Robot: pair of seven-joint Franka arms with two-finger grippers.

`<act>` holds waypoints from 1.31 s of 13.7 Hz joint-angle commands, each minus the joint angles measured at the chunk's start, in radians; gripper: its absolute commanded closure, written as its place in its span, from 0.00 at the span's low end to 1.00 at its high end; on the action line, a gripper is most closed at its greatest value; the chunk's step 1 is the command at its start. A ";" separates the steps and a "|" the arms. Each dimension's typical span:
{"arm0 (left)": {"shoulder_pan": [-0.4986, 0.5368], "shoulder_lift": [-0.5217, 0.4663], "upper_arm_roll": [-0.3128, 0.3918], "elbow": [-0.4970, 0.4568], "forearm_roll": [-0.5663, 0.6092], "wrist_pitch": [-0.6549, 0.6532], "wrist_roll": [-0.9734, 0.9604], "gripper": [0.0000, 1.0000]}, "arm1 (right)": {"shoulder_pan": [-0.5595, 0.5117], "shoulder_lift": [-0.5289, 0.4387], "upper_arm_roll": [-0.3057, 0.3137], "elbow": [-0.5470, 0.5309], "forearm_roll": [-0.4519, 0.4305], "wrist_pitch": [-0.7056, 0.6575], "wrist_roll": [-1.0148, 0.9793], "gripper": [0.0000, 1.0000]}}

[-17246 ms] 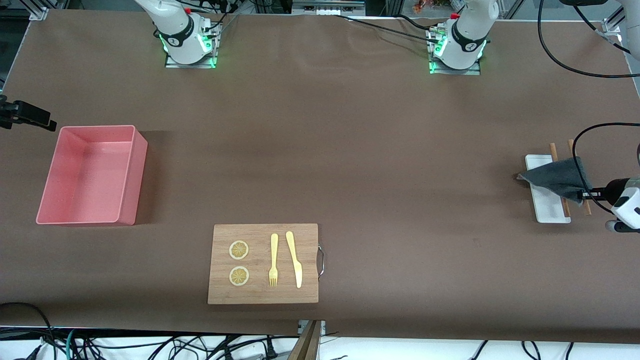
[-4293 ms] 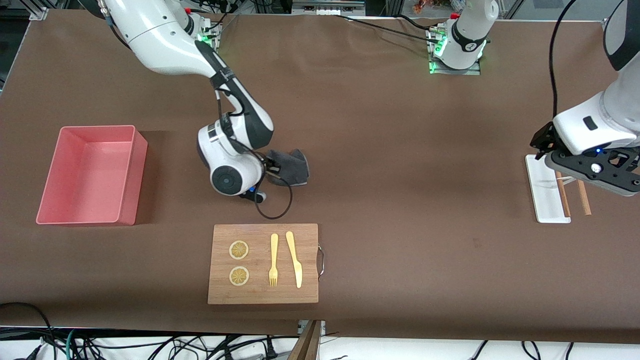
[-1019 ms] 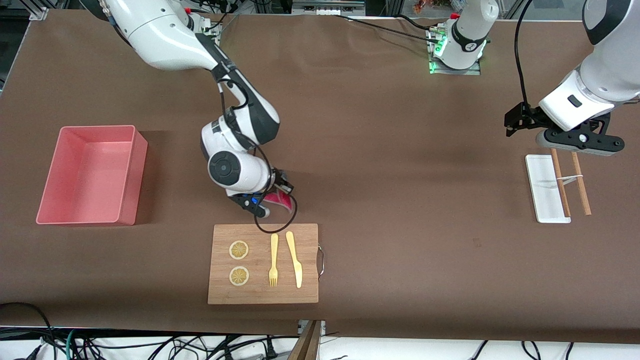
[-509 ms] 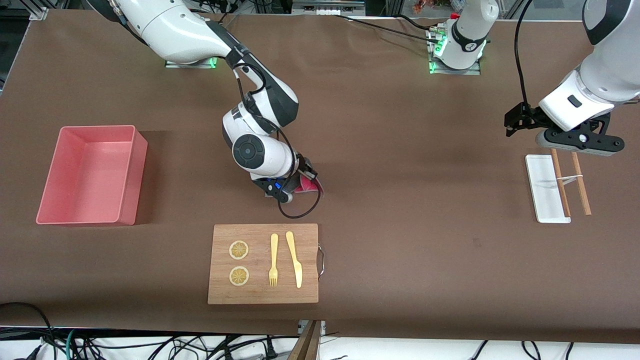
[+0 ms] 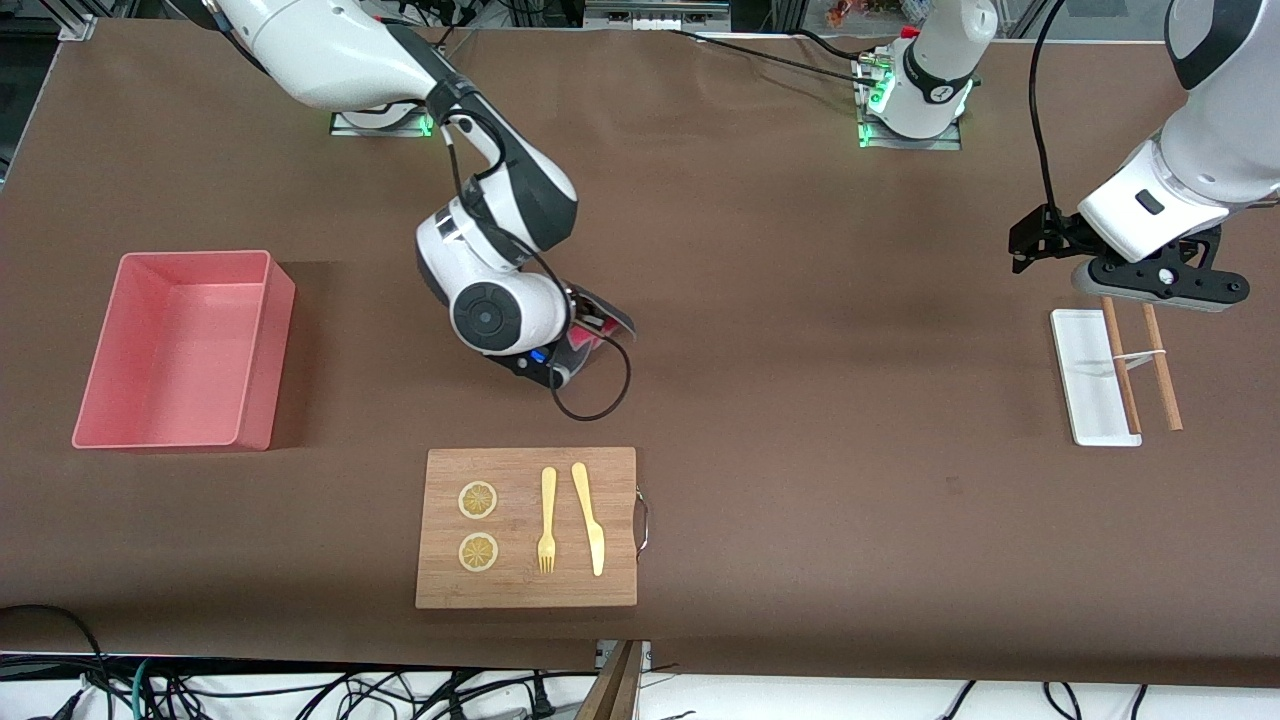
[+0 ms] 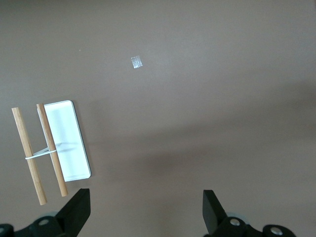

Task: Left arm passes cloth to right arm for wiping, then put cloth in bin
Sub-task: 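Carry the cloth back over the pink bin with the right gripper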

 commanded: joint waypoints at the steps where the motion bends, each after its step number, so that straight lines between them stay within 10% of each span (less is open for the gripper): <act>1: -0.003 0.004 -0.001 0.024 0.004 -0.021 -0.012 0.00 | -0.012 -0.019 -0.070 -0.019 -0.005 -0.075 -0.138 1.00; 18: -0.001 0.004 -0.001 0.024 0.004 -0.021 -0.009 0.00 | -0.017 -0.028 -0.518 -0.085 -0.047 -0.184 -0.908 1.00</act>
